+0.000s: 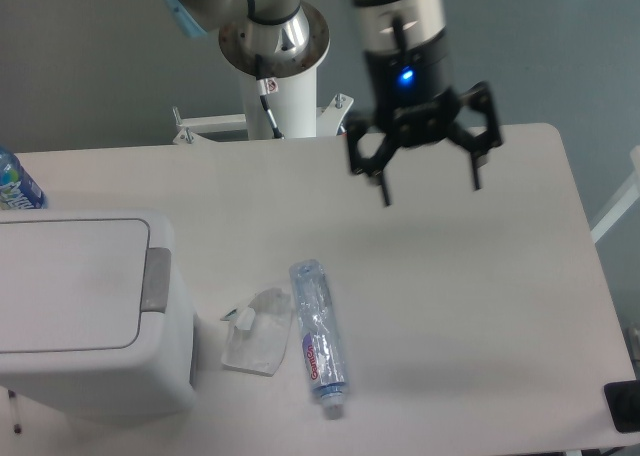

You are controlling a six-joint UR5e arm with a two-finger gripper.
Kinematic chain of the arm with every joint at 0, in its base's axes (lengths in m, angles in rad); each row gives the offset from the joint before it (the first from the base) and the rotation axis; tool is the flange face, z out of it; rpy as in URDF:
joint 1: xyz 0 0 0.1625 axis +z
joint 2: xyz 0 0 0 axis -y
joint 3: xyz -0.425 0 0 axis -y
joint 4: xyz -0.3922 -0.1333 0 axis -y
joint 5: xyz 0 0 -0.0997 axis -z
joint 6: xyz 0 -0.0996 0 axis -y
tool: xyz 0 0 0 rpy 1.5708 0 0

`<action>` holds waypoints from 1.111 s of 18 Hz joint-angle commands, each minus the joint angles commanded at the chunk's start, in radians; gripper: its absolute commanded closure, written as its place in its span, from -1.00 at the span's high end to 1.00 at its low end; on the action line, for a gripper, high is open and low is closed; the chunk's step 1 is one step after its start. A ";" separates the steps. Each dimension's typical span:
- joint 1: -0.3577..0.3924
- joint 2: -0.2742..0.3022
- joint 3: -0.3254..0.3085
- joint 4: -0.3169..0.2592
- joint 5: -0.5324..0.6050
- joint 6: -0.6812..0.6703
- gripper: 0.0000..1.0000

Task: Open the trash can
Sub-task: 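Move the open gripper toward the white trash can lid, then lower the gripper onto the lid edge of the trash can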

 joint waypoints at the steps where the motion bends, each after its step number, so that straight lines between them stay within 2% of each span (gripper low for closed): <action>1: -0.014 -0.002 0.005 0.000 -0.011 -0.022 1.00; 4: -0.038 -0.035 0.043 0.000 -0.095 -0.124 1.00; 7: -0.057 -0.049 0.052 0.000 -0.140 -0.247 1.00; 16: -0.100 -0.063 0.048 -0.002 -0.187 -0.267 1.00; 20: -0.115 -0.069 0.034 -0.003 -0.238 -0.316 1.00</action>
